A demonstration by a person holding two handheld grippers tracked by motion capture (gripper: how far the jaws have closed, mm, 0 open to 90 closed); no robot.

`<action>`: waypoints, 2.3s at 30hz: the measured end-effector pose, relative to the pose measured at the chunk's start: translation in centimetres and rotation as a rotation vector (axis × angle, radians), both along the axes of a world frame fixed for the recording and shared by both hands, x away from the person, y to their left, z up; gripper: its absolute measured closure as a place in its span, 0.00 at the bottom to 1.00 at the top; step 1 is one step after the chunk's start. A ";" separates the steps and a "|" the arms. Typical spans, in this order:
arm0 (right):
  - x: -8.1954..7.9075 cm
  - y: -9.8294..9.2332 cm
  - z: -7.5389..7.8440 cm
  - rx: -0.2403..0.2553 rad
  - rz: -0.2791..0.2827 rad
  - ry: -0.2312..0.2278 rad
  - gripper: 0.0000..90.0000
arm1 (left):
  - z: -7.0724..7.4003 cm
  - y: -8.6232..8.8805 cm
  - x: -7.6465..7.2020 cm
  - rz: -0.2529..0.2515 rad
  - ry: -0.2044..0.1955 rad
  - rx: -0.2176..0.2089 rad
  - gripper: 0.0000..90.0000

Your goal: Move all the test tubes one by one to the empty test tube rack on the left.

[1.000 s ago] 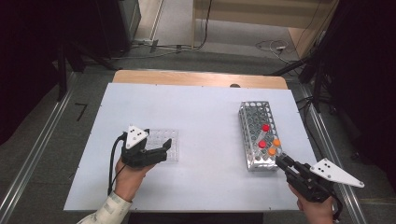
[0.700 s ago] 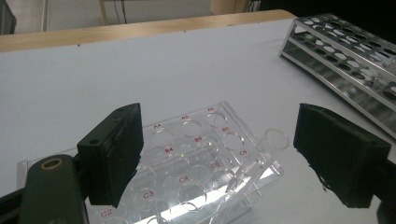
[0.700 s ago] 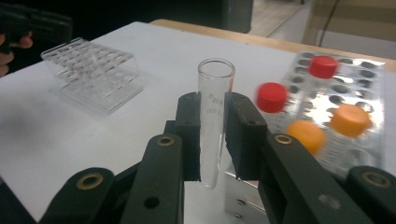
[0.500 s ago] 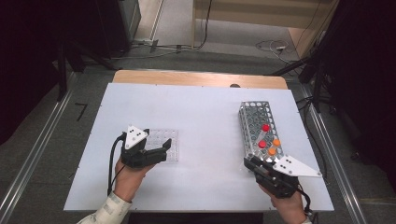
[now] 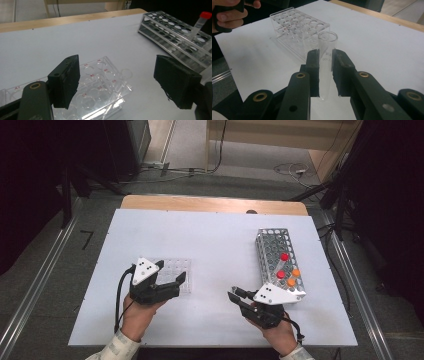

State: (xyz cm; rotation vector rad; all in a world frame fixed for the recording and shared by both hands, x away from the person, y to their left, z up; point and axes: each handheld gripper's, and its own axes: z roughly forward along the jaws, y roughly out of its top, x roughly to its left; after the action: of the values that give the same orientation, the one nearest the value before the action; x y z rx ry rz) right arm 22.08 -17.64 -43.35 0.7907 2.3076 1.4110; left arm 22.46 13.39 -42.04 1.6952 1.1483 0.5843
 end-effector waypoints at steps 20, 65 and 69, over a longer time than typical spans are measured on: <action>1.4 6.1 -1.7 -0.013 0.061 -0.001 0.81 | 0.8 -2.3 -1.6 -0.136 0.005 0.002 0.34; 0.1 7.3 -0.8 -0.010 0.121 -0.028 0.50 | 1.3 -1.3 -1.3 -0.236 0.049 -0.025 0.85; -0.3 6.3 -0.7 -0.009 0.114 -0.025 0.49 | 1.5 -0.8 -1.2 -0.233 0.053 -0.042 0.85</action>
State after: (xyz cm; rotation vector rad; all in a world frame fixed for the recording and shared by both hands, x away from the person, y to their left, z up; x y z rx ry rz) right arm 21.78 -11.39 -44.01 0.6442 2.3713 1.4485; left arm 21.23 12.61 -40.50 1.7862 0.9746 0.3696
